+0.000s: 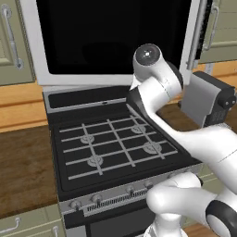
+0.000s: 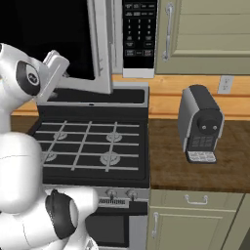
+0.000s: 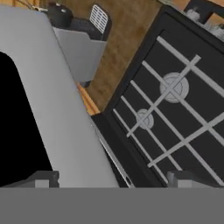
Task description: Pick the mushroom from the sink and place it in the bowl. Then pick the bowl and place it in the microwave. Then close the microwave door and press the start button.
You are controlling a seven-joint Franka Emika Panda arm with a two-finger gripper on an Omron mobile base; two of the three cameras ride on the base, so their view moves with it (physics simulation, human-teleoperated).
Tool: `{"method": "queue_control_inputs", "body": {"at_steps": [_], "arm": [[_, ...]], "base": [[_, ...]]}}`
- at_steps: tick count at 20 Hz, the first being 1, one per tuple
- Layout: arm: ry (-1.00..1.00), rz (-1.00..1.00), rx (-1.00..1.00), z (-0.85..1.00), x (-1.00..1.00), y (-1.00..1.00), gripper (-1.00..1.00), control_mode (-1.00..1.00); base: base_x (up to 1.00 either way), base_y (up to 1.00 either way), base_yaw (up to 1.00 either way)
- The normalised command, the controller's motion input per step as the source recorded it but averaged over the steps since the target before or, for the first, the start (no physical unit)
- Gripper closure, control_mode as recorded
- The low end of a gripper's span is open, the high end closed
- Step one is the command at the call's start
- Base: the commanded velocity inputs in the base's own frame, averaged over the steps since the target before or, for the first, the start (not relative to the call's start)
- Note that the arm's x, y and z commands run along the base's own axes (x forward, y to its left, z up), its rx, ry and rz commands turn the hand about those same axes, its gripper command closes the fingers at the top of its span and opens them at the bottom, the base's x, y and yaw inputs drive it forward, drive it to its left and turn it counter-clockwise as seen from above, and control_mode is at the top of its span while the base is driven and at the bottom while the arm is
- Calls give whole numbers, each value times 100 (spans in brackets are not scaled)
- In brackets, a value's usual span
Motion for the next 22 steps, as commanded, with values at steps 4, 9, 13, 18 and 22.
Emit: {"method": "queue_control_inputs", "body": {"at_steps": [4, 9, 13, 18, 22], "arm": [[0, 16, 0, 0, 100, -2, -100, -100], [0, 20, 0, 0, 100, 0, -100, -100], [0, 20, 0, 0, 97, 0, -100, -100], [-9, 18, 4, 2, -3, -24, -100, -100], [-31, 21, 22, 4, -100, -79, -100, -100]], "base": [[0, 0, 0], [0, 0, 0], [0, 0, 0], [0, 0, 0], [0, 0, 0]]}}
